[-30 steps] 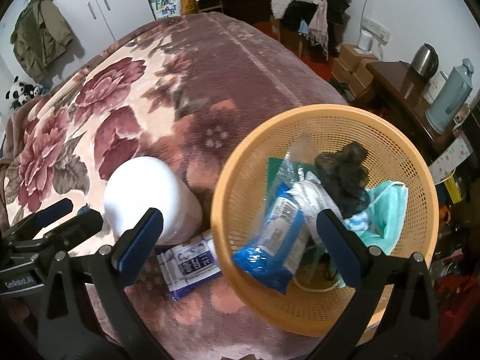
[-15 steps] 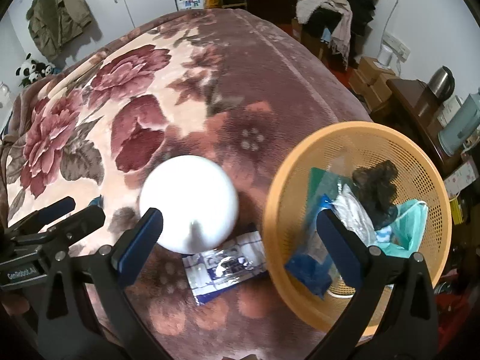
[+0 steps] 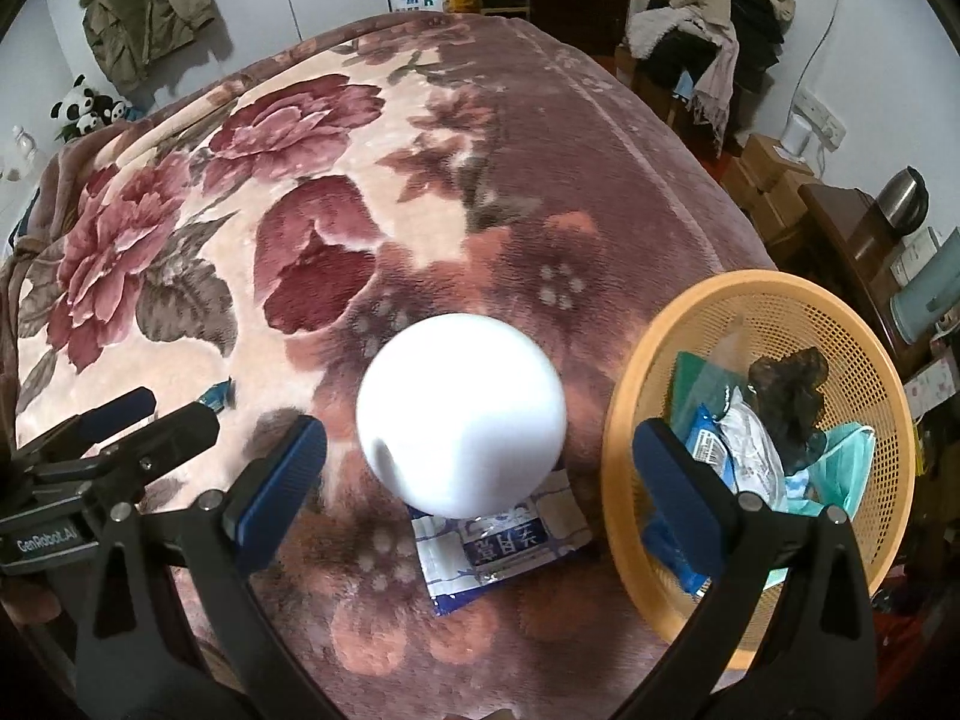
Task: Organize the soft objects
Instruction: 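Move both tools away from the basket toward the cotton swab pack and candy packet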
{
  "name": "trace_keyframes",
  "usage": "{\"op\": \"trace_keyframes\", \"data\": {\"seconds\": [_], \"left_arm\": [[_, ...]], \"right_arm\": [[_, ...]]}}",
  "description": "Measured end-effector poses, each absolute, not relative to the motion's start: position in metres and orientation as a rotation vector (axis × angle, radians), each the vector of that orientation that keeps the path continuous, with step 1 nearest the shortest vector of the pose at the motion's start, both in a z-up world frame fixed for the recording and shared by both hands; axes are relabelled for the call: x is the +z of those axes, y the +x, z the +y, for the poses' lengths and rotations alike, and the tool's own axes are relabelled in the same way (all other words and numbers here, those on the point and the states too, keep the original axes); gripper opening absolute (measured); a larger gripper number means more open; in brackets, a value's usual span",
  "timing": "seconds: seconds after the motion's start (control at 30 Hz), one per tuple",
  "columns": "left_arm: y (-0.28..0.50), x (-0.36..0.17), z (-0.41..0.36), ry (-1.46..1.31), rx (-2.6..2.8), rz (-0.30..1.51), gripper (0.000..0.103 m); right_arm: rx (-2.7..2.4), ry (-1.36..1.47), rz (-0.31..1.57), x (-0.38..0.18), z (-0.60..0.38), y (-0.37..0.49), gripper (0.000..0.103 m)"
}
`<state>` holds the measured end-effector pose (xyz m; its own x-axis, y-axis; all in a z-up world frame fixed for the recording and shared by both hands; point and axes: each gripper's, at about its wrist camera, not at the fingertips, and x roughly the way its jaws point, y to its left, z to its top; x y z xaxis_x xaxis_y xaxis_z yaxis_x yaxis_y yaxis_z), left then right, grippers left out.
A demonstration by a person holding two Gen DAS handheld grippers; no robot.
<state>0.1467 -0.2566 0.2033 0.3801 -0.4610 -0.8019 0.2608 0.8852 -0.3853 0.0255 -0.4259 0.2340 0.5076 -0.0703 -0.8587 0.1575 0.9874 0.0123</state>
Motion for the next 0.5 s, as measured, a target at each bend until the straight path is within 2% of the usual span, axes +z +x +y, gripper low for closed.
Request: {"op": "trace_keyframes", "data": {"seconds": [0.5], "left_arm": [[0.150, 0.195, -0.219, -0.238, -0.415, 1.094, 0.102]], "right_arm": [[-0.093, 0.054, 1.038, 0.230, -0.390, 0.038, 0.103]]}}
